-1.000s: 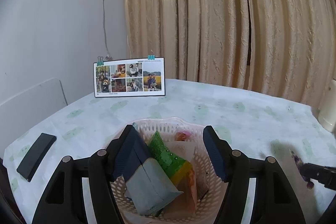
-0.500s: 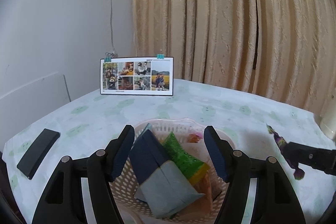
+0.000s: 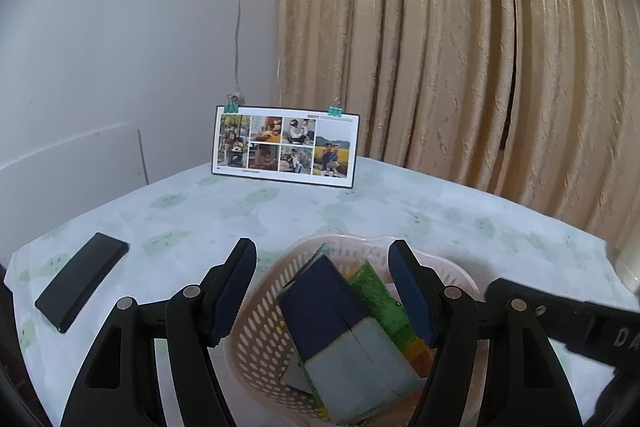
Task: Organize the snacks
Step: 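Lower the purple candy into the basket and open the right tool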
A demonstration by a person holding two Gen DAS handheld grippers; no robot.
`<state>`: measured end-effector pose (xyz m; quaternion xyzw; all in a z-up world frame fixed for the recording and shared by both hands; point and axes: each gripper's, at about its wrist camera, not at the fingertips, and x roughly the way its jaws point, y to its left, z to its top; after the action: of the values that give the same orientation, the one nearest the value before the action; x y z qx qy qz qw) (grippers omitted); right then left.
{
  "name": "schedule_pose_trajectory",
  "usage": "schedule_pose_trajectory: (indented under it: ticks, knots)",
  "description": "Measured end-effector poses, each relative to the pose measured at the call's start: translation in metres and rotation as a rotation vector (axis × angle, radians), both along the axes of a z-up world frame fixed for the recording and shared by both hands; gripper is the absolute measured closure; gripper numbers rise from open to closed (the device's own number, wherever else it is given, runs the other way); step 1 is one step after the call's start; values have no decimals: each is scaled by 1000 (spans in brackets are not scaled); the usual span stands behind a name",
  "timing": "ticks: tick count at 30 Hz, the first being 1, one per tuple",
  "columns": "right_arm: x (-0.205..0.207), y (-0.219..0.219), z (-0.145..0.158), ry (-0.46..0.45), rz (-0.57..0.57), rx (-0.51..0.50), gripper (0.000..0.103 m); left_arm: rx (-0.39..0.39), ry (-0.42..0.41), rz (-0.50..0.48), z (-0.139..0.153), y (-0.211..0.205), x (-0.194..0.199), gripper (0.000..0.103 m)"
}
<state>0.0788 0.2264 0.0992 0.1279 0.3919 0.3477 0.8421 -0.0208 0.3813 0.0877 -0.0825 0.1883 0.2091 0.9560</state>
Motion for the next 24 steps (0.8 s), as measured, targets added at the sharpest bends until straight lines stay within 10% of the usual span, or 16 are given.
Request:
schedule_pose_trajectory:
  ticks: [24]
  knots:
    - [-6, -5, -13, -76, -84, -95, 58, 18, -3, 21, 2, 5, -1, 21]
